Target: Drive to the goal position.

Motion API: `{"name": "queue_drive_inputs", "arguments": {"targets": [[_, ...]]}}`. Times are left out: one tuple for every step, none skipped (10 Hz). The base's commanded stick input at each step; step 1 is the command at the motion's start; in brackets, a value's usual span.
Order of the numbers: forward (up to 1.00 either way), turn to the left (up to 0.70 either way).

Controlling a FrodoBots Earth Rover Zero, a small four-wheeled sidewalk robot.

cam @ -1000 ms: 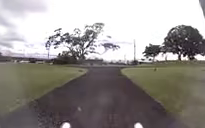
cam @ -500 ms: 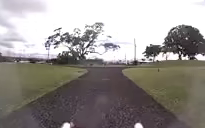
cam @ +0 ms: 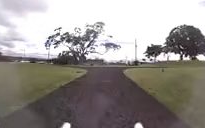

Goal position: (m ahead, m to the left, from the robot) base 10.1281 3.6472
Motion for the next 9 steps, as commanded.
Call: {"name": "queue_drive_inputs", "arguments": {"targets": [[0.70,0.00],[0.70,0.00],[0.70,0.00],[0.70,0.00],[0.70,0.00],[0.70,0.00],[0.70,0.00],[0.70,0.00],[0.70,0.00]]}}
